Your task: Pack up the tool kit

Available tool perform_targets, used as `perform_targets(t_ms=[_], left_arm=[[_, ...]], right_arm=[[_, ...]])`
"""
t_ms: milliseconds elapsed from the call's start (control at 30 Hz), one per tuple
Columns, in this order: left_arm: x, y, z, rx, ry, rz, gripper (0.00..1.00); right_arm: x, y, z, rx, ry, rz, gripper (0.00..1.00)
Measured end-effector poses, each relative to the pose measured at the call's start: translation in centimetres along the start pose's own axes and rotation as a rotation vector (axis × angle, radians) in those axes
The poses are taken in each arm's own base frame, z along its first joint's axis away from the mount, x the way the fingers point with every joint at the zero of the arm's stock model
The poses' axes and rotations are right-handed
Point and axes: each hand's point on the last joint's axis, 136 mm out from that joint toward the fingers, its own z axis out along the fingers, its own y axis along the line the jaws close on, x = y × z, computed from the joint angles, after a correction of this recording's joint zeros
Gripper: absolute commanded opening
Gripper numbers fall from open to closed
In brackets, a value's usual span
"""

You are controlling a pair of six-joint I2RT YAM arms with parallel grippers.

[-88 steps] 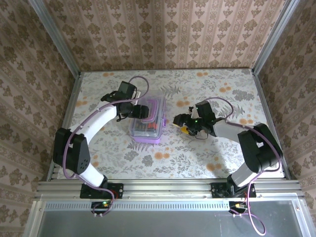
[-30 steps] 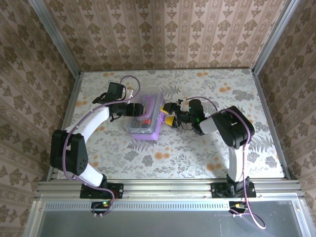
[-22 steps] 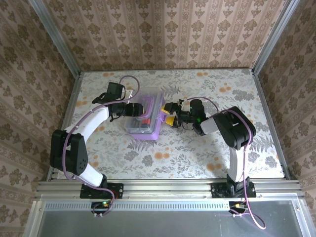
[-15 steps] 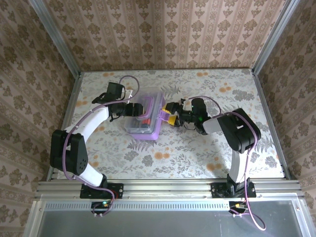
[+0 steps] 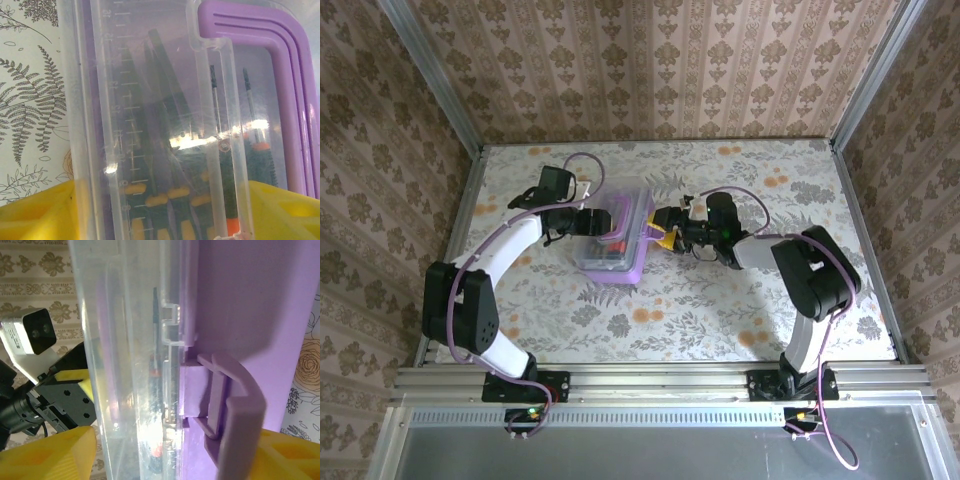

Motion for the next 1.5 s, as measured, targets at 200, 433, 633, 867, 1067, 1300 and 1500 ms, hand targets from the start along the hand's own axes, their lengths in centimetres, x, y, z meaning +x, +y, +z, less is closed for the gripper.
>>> perform_targets(t_ms=[200,433,633,867,1067,1300,1500], left_arm=[[0.0,-0.1,0.0,-0.007,0.009,0.002,0.57],[0.1,-0.3,0.2,-0.019,0.021,0.009,0.57],[0.1,-0.5,0.3,-0.032,0.032,0.017,0.57],[0.1,-0.6,0.4,-0.035,0.035,0.022,0.57],[0.1,-1.0,0.4,-0.038,0.040,0.029,0.56],[-0.2,-0.9,0.4,-0.047,0.033,0.034,0.57],[-0.2,-1.1,0.6,-0.055,0.031,0.041,0.57]], right_arm=[[0.1,1.1,-0.5,0.009,0.001,-0.039,0.70],[0.1,0.7,-0.6,0.030,-0.005,-0.030,0.60],[-0.3,1.3,-0.4,0.015,-0.016,-0.027,0.57],[-0.5,1.0,-0.4,0.023,-0.023,-0.018,0.46],[-0.5,-0.5,0.2,0.047,-0.017,0.008,0.43],[-0.8,-0.8,0.6,0.050,-0.016,0.011,0.42],[-0.8,-1.3,0.6,0.065,-0.014,0.009,0.45]])
